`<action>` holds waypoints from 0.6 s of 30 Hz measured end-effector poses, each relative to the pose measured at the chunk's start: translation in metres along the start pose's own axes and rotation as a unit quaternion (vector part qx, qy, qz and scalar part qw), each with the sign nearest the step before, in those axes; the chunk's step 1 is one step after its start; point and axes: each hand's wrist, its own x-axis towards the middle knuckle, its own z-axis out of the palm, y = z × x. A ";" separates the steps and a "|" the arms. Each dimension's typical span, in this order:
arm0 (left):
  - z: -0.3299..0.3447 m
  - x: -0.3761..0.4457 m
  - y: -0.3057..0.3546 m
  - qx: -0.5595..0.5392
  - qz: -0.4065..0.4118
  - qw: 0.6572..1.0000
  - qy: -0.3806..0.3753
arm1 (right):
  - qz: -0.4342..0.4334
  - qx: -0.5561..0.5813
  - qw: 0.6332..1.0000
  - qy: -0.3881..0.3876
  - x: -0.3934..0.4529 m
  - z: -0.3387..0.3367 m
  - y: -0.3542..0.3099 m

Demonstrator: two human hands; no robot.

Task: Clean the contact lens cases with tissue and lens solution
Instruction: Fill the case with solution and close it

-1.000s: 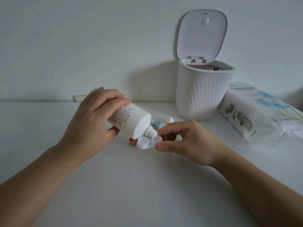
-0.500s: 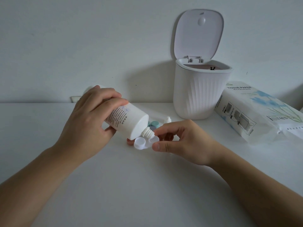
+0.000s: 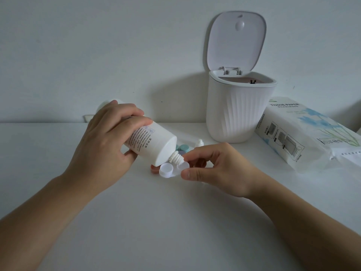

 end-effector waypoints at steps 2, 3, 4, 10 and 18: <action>0.000 0.000 0.000 -0.001 -0.001 1.000 0.000 | 0.001 0.001 1.000 0.002 0.000 0.000 0.000; 0.000 0.000 0.000 -0.001 -0.002 1.000 0.000 | 0.002 0.001 1.000 0.003 0.000 0.000 0.000; 0.000 0.000 0.000 -0.001 -0.003 1.000 0.000 | 0.003 0.001 1.000 0.003 0.000 0.000 0.001; 0.000 0.001 0.002 0.003 -0.001 1.000 0.005 | -0.004 0.006 1.000 0.001 0.000 0.000 -0.001; -0.001 0.001 0.003 0.007 0.000 1.000 0.006 | -0.002 0.003 1.000 -0.003 0.000 0.000 0.000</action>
